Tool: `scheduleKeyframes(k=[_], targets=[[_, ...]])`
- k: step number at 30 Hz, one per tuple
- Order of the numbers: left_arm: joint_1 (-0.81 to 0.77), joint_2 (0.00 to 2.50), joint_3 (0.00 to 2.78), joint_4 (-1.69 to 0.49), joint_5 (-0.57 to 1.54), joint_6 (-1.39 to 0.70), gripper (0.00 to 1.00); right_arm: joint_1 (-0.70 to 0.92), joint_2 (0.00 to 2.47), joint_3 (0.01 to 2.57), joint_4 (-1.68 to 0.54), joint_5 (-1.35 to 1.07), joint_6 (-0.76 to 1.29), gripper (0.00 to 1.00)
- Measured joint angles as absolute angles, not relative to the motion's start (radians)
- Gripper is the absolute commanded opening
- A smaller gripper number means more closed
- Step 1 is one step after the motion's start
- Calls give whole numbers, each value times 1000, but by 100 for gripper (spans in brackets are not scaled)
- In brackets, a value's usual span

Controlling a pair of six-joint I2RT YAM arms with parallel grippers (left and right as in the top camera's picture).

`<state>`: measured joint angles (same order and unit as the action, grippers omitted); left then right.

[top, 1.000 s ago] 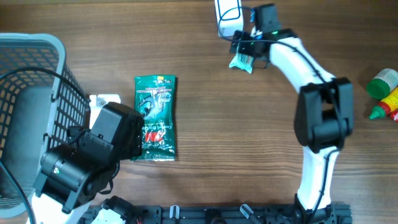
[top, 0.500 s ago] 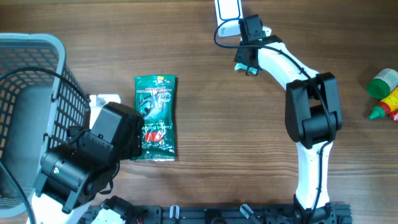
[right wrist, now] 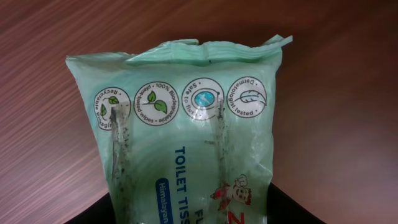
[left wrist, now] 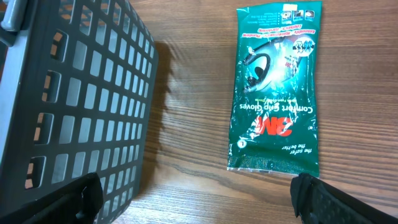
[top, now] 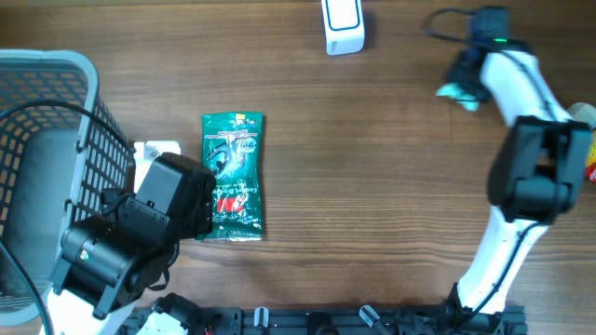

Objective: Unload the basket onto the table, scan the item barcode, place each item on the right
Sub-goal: 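Move the right gripper right and drop the wipes pack at the edge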

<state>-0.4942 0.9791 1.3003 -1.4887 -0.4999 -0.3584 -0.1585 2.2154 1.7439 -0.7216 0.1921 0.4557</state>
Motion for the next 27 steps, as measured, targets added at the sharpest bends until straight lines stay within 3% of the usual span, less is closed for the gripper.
scheduleKeyframes(k=[3,6,11,18,27], targets=[[-494,979,1300,-1489,-500,-358,100,-270,2214,1744,-725,200,423,67],[-494,979,1300,-1489,-500,-358,100,-353,2214,1744,-725,204,407,99],[-494,979,1300,-1489,-500,-358,100,-433,2214,1752,-757,204,364,99],[-494,979,1300,-1489,-500,-358,100,-381,2129,1765,-911,101,350,100],[-494,979,1300,-1489,-500,-358,100,-51,1977,1776,-1096,-263,350,100]])
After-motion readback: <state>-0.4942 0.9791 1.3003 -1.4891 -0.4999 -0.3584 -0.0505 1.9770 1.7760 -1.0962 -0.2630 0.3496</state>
